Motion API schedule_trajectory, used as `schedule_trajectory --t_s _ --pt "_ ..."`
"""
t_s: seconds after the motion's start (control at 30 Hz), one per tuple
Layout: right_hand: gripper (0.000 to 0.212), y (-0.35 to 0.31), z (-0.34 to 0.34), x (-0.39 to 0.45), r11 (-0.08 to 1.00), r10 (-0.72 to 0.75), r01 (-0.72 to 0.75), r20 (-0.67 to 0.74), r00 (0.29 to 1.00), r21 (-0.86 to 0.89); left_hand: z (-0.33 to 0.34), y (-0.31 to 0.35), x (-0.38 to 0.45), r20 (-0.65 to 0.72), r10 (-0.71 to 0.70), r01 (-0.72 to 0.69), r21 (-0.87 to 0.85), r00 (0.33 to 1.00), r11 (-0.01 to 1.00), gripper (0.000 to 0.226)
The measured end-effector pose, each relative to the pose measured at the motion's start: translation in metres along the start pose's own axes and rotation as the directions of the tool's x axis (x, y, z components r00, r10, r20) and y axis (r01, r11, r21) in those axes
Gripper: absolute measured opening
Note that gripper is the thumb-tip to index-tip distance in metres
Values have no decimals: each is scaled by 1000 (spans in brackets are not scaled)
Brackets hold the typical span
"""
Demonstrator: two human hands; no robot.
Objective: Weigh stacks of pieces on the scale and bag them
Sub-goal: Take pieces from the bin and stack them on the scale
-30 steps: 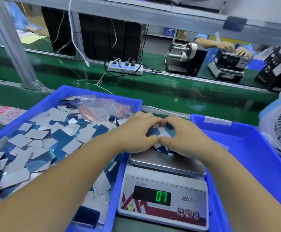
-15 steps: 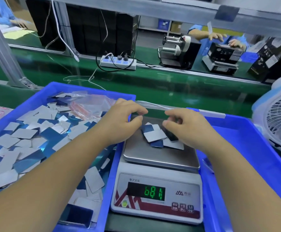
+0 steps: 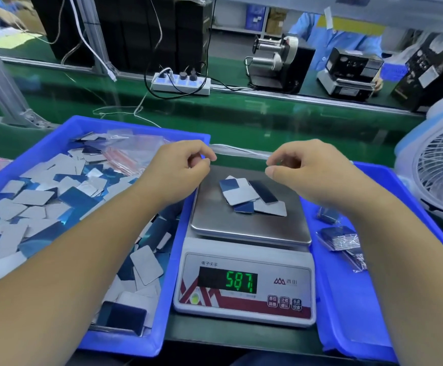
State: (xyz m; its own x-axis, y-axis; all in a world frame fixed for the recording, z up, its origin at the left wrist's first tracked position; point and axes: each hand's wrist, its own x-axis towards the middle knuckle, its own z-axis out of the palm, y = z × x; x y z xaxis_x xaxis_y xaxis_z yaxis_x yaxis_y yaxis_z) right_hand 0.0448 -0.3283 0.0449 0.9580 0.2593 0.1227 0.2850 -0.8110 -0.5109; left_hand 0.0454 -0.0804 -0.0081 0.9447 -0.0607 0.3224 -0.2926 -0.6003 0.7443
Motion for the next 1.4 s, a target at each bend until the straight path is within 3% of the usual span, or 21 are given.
schedule_trajectory --t_s 0.17,0.6,0.83,0.9,0.97,1.07,1.17,1.3,1.4 --pt "13 20 9 -2 997 54 -45 -162 985 63 2 -3 2 0 -12 12 -9 1000 1000 25" --pt "15 19 20 -4 998 12 -6 -99 995 62 3 -7 3 9 -33 33 7 999 999 27" --pt "13 17 20 -7 998 2 3 -84 996 58 -5 -8 5 117 -113 105 73 987 992 25" --pt "13 17 21 -7 998 0 5 -81 997 63 -18 -14 9 169 -228 201 165 959 966 18" --pt "13 18 22 -7 997 2 4 -74 997 72 -34 -23 11 227 -361 251 401 905 881 17" --pt "13 18 24 -6 997 0 4 -63 998 74 -49 -28 4 378 -546 160 696 748 700 52" --pt "14 19 25 -5 998 -8 12 -60 998 69 -47 -21 0 460 -598 98 734 656 672 74" --pt "13 20 26 -6 997 -5 9 -51 999 77 -42 -16 0 466 -585 86 730 664 678 56" --pt "12 20 26 -5 997 -3 6 -51 999 75 -42 -18 1 440 -560 153 675 702 722 48"
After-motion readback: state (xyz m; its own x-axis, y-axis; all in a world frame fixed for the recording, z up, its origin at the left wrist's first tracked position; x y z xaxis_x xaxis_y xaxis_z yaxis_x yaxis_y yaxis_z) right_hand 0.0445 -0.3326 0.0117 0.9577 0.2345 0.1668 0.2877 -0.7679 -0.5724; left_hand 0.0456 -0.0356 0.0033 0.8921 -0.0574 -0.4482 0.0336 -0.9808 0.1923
